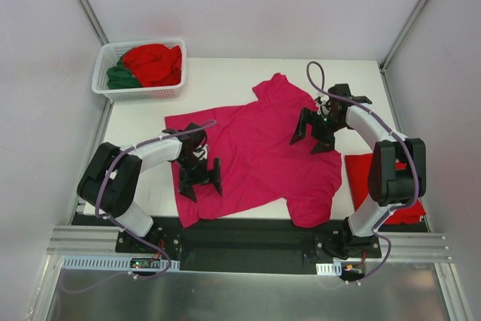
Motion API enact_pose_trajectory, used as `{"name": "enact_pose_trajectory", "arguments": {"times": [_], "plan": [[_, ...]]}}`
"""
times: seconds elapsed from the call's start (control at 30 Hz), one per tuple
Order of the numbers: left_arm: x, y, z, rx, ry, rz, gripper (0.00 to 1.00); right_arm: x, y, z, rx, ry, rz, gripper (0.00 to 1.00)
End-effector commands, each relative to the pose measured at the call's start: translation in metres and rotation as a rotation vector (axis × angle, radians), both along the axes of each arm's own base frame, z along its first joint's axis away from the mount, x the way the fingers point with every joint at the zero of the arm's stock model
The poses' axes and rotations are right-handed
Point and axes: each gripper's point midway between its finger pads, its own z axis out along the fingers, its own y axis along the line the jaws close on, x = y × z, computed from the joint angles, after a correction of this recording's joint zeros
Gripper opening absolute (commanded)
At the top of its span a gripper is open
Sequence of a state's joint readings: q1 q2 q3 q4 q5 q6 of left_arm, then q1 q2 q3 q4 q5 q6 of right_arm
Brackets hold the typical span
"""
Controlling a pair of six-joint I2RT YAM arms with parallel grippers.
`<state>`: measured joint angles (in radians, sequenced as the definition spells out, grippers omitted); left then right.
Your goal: Fold and stack the t-shirts
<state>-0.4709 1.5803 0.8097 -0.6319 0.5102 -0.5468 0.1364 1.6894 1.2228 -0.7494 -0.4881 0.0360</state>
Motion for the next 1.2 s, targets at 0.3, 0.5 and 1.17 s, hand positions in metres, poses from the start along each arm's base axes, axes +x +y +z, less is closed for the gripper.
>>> {"name": "enact_pose_trajectory", "arguments": {"times": [0.3,0.5,1.17], "plan": [[0.028,0.107,0.011,0.365,0.054,-0.004,0.99,0.000,0.010,0.015,0.050,-0.021,0.019,0.96],[0.039,0.063,0.047,0.234,-0.028,0.012,0.99,0.000,0.011,0.014,0.053,-0.014,0.020,0.96],[-0.010,0.065,-0.007,0.287,0.094,-0.107,0.99,-0.011,0.009,0.009,0.048,-0.008,0.022,0.96]]}}
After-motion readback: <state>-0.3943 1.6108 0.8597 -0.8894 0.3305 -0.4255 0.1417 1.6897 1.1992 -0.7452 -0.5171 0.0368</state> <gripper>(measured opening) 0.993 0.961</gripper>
